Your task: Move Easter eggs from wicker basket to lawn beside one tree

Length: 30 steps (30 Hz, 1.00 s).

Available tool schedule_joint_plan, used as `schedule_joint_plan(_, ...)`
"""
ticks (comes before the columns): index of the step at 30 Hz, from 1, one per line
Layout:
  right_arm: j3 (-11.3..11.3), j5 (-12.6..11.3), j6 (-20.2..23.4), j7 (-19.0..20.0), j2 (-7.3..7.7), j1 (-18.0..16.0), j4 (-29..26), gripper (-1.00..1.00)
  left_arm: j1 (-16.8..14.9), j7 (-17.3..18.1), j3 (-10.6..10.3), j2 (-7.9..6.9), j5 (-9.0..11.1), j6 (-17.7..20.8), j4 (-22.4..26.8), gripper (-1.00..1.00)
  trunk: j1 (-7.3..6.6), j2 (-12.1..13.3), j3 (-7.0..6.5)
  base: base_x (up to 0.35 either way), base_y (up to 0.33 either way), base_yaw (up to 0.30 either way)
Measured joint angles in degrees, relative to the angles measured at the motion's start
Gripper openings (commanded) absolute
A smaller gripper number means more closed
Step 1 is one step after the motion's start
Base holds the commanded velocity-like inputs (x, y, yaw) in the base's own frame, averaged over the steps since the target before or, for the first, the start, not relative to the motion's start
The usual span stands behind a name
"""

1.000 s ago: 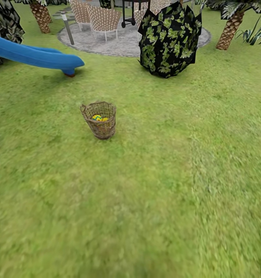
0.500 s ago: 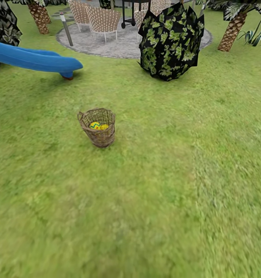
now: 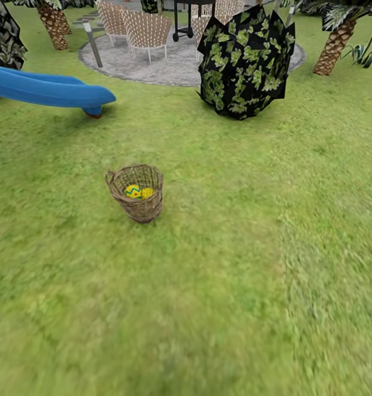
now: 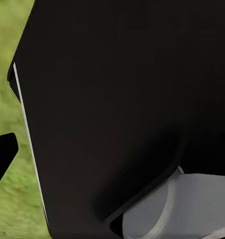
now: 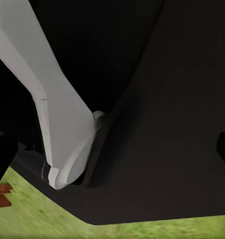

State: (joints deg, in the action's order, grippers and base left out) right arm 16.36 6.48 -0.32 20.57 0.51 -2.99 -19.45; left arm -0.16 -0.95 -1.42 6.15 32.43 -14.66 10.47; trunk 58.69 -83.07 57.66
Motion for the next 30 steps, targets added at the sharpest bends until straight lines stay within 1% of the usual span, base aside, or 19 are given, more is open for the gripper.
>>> schedule_joint_plan(19,0.18,0.04,0.01,-0.09,-0.09,0.0,0.02,1.0,0.0,0.0,0.0,0.0,0.04,-0.02,0.0,1.0,0.0,0.0,0.0,0.341,0.0,0.0)
schedule_joint_plan(22,0.18,0.04,0.01,-0.09,-0.09,0.0,0.02,1.0,0.0,0.0,0.02,0.0,-0.04,-0.17,0.0,1.0,0.02,0.0,0.0,0.153,0.0,0.0)
schedule_joint_plan(28,0.02,-0.04,0.01,-0.18,-0.09,0.0,-0.05,1.0,0.0,0.0,0.47,-0.08,0.14,-0.42,0.0,1.0,0.04,0.0,0.0,0.025,0.0,0.0)
schedule_joint_plan(30,-0.27,-0.05,0.34,-1.85,-0.06,0.0,-0.35,1.0,0.0,-0.05,0.28,-0.1,-0.09,-0.13,0.21,1.0,0.04,0.0,0.0,0.002,0.0,0.0)
